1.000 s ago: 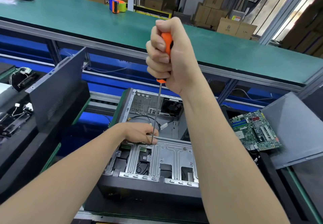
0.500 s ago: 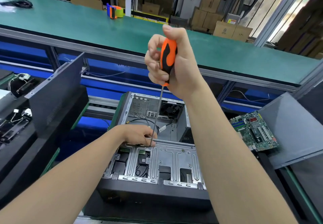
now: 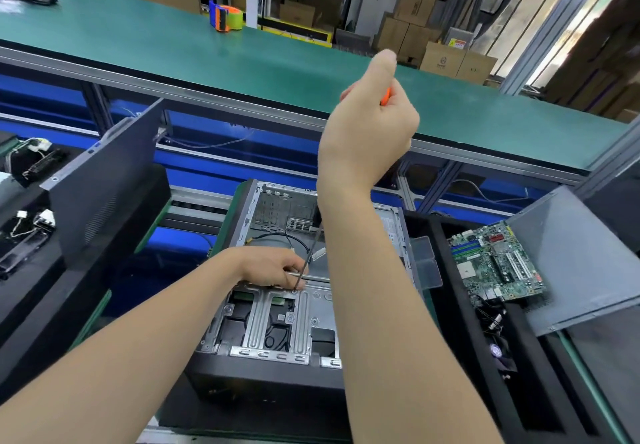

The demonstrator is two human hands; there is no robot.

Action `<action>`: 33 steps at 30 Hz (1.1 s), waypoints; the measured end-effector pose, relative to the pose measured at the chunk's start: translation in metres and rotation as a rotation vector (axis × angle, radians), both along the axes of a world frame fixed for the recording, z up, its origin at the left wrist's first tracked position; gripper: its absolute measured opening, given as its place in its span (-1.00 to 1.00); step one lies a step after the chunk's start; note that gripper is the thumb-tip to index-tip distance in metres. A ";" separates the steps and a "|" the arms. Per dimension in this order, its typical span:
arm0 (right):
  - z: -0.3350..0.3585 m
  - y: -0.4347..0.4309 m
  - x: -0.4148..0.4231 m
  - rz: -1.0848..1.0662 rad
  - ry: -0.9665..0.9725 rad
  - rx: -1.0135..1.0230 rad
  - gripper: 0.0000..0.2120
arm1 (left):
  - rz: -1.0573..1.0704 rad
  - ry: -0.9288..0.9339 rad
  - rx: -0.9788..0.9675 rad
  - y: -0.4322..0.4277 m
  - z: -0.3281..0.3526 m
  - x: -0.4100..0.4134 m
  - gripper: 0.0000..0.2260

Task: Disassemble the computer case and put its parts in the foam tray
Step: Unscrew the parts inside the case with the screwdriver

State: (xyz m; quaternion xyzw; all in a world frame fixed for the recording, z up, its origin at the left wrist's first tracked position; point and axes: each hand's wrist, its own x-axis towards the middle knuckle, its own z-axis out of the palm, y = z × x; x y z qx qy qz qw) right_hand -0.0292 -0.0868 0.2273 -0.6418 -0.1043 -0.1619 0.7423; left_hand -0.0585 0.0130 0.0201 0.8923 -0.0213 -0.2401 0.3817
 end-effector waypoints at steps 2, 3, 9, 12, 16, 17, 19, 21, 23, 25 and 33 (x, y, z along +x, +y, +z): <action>0.004 -0.004 0.007 0.341 0.043 0.008 -0.47 | -0.006 -0.002 0.006 0.001 0.000 -0.001 -0.78; 0.006 -0.007 0.011 0.539 0.082 0.023 -0.49 | -0.018 -0.011 0.013 0.001 -0.001 -0.001 -0.83; 0.008 -0.016 0.042 1.395 0.173 0.021 -0.54 | -0.051 -0.060 0.021 0.001 0.002 0.000 -0.78; 0.006 -0.014 0.053 1.671 0.213 0.079 -0.59 | -0.040 -0.050 0.009 0.000 0.001 0.001 -0.81; 0.002 -0.016 0.064 1.874 0.330 0.175 -0.58 | -0.008 -0.011 0.029 0.000 0.002 0.002 -0.85; 0.002 -0.017 0.065 1.883 0.347 0.170 -0.58 | 0.002 -0.003 0.032 0.000 0.002 0.002 -0.84; 0.004 -0.021 0.064 1.847 0.345 0.137 -0.59 | 0.020 0.003 0.024 -0.001 0.003 0.001 -0.78; 0.006 -0.024 0.063 1.706 0.286 0.104 -0.63 | 0.022 0.002 0.011 -0.003 0.004 0.001 -0.76; 0.007 -0.029 0.056 1.463 0.223 0.052 -0.66 | 0.025 0.007 0.022 -0.004 0.005 0.000 -0.77; 0.008 -0.034 0.045 1.164 0.245 -0.016 -0.64 | 0.037 0.019 0.023 -0.004 0.006 -0.001 -0.76; -0.003 -0.020 -0.005 0.263 0.162 0.221 -0.51 | 0.044 0.017 0.067 -0.006 0.007 -0.001 -0.84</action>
